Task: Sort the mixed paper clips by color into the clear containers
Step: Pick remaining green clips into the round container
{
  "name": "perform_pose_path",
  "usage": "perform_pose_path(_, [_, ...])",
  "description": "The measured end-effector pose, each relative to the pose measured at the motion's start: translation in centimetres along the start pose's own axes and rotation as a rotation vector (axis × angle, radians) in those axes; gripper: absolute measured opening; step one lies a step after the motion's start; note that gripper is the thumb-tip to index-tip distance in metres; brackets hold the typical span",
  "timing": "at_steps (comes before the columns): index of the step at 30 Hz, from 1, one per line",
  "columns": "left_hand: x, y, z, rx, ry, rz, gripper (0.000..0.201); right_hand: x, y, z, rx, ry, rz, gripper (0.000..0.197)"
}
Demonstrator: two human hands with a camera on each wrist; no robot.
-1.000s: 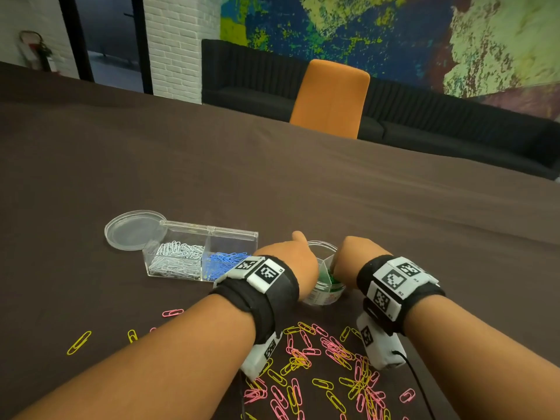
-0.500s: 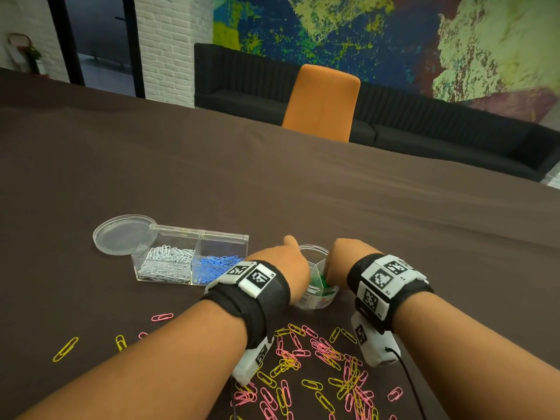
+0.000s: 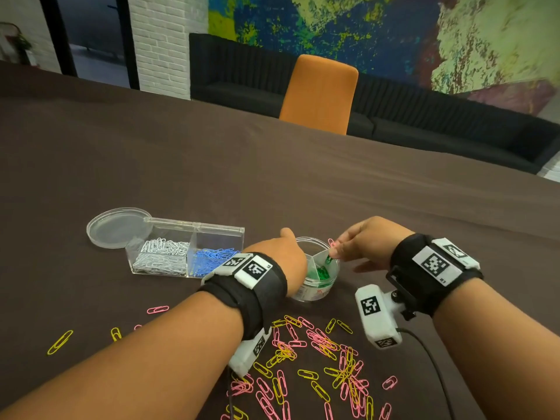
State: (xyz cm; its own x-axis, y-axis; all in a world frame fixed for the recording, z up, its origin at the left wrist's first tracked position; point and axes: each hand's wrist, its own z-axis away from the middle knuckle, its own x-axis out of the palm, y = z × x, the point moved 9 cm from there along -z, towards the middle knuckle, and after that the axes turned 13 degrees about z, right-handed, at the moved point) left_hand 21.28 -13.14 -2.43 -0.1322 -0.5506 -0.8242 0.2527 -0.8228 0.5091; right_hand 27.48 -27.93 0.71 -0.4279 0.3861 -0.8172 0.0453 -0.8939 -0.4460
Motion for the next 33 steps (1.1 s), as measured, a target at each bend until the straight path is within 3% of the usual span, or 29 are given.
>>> perform_pose_path(4, [-0.5, 0.1, 0.1, 0.035, 0.022, -0.021, 0.044, 0.3, -0.1, 0.0, -0.077, -0.039, 0.005, 0.011])
perform_pose_path(8, [-3.5, 2.2, 0.7, 0.316, 0.307, 0.064, 0.034, 0.8, -1.4, 0.2, -0.21, -0.002, 0.22, 0.011])
perform_pose_path(12, [-3.3, 3.5, 0.5, 0.362, 0.195, 0.266, 0.012, 0.7, -2.8, 0.6, -0.339, 0.071, 0.296, 0.017])
perform_pose_path(15, [-3.9, 3.6, 0.2, 0.348, 0.209, 0.276, 0.008, 0.6, -3.3, 1.0, -0.382, 0.064, 0.263, 0.021])
perform_pose_path(20, [-4.8, 3.2, 0.2, 0.331, 0.178, 0.25, 0.018, 0.2, -2.9, 1.2, -0.361, 0.119, 0.308, 0.009])
perform_pose_path(25, [-4.9, 1.7, 0.0, 0.277, 0.145, 0.145, 0.015, 1.4, -2.4, 0.5, -0.327, 0.106, 0.379, 0.008])
perform_pose_path(33, [-4.1, 1.1, 0.5, 0.325, 0.12, 0.068, 0.01, 1.6, 0.0, 0.2, -0.149, 0.139, 0.171, 0.005])
